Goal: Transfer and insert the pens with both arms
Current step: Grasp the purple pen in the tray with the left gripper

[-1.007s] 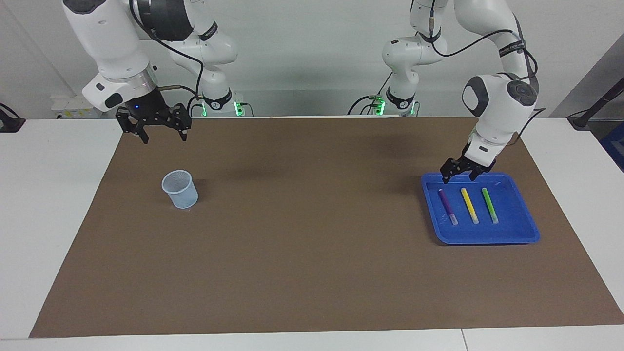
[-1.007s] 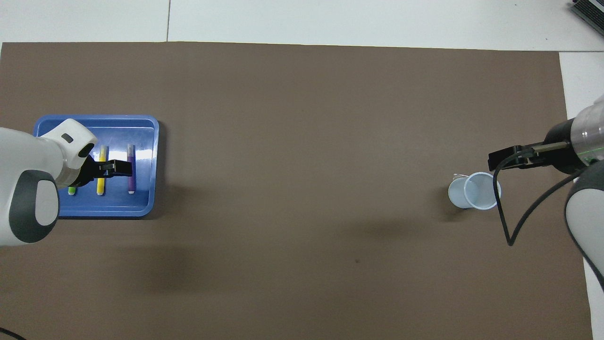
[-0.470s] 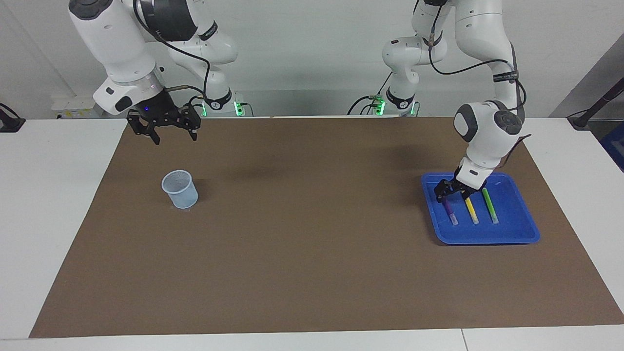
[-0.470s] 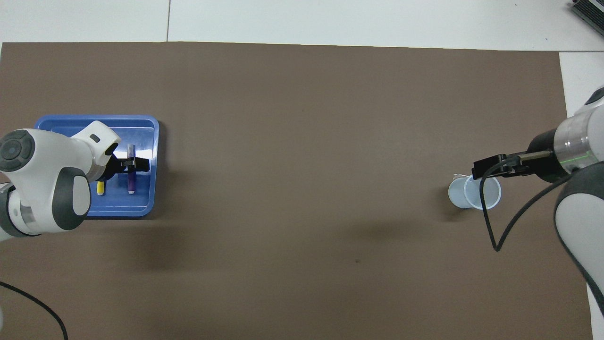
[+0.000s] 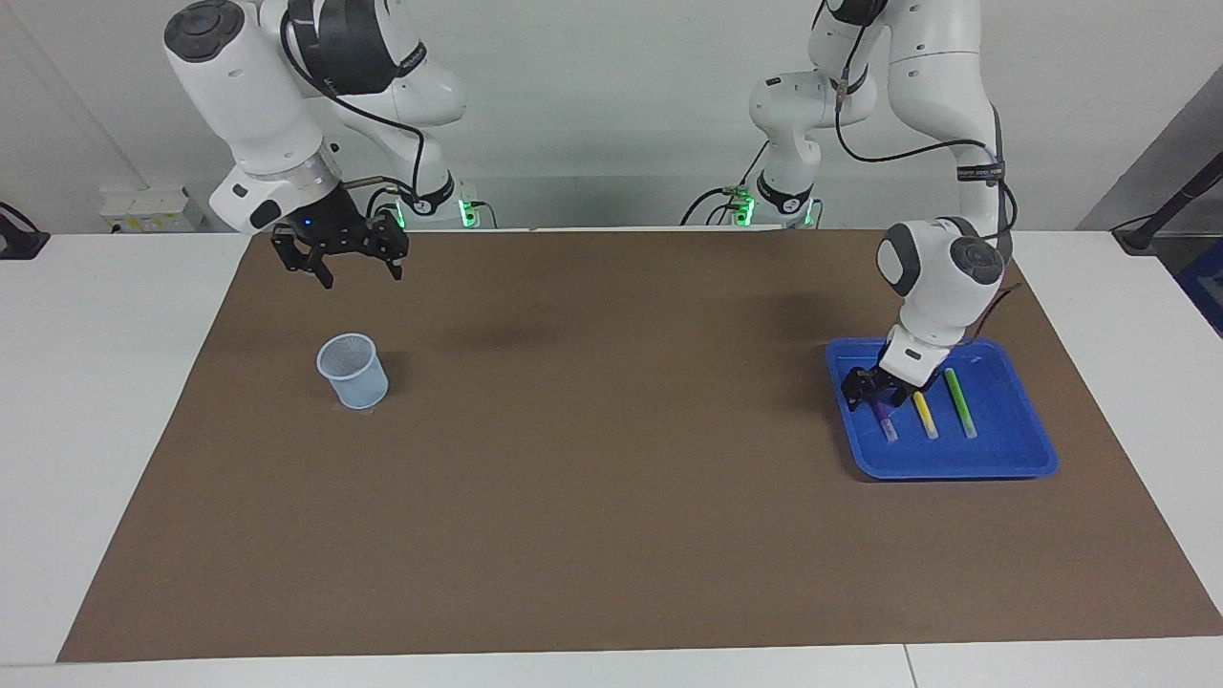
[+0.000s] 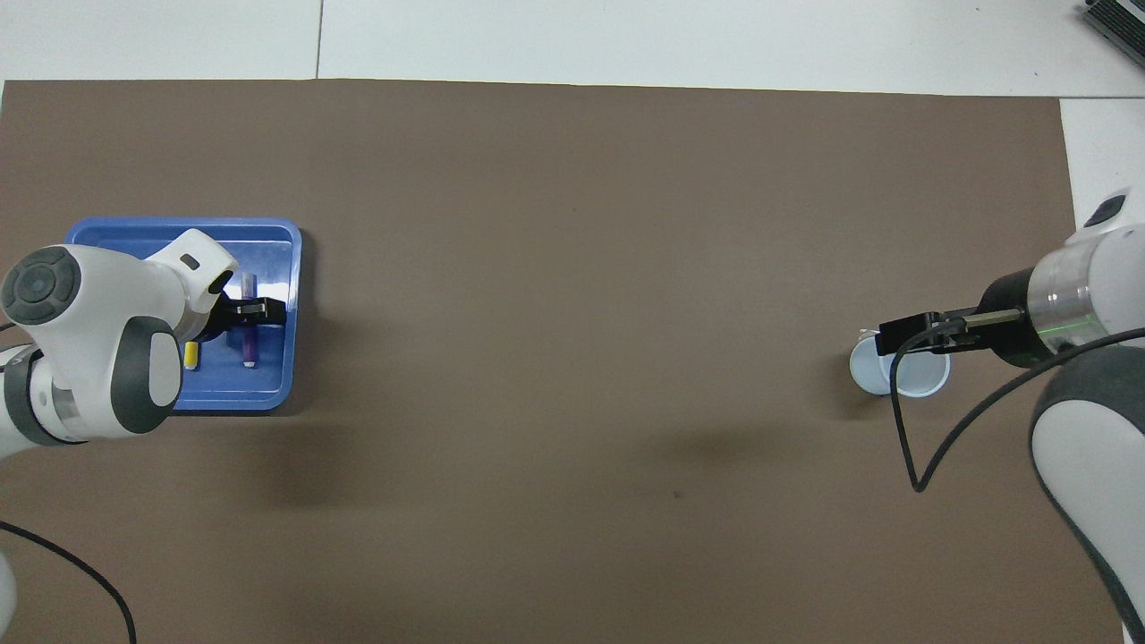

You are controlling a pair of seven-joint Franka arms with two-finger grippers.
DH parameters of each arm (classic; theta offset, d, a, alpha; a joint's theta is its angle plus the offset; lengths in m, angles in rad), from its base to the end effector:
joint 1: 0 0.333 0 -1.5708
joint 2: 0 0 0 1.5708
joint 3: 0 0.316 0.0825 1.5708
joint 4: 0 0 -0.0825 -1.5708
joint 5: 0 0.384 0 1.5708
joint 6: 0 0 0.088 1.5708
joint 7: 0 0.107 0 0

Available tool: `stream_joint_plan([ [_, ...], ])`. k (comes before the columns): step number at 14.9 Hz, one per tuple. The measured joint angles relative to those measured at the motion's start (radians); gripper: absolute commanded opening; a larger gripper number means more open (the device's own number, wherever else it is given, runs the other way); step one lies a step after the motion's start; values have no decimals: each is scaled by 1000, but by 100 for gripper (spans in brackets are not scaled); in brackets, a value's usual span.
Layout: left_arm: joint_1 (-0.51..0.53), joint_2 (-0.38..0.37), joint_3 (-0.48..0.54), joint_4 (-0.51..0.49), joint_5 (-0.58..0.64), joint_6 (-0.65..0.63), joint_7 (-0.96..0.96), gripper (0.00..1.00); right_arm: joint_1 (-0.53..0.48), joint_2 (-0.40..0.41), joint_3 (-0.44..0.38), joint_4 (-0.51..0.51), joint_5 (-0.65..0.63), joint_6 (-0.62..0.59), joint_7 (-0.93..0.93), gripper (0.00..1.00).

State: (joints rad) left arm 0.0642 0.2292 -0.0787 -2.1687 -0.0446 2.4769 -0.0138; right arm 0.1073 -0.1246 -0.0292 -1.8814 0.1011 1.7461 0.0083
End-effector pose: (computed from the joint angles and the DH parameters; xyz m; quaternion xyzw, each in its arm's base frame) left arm 0.5690 -0.0076 0.2959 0.9988 0.0180 0.0394 0.0239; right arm 0.5199 0.0491 0.5594 -0.9983 -0.0259 0.0076 0.0512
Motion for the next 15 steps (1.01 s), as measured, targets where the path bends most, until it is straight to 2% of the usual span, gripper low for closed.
stream_joint_plan([
  [2, 0, 0, 0, 0, 0, 0, 0, 74, 17, -2, 1, -11, 2, 11, 24, 100],
  [4, 0, 0, 0, 4, 0, -2, 0, 62, 21, -2, 1, -24, 46, 20, 35, 100],
  [7, 0, 0, 0, 24, 0, -19, 0, 19, 22, -3, 1, -30, 83, 23, 71, 100],
  [8, 0, 0, 0, 29, 0, -21, 0, 7, 27, -4, 1, -30, 84, 24, 77, 100],
  [9, 0, 0, 0, 32, 0, -21, 0, 0, 37, -5, 1, -30, 84, 26, 77, 100],
  [15, 0, 0, 1, 34, 0, -23, 0, 0, 66, -11, 3, -30, 84, 28, 72, 100],
])
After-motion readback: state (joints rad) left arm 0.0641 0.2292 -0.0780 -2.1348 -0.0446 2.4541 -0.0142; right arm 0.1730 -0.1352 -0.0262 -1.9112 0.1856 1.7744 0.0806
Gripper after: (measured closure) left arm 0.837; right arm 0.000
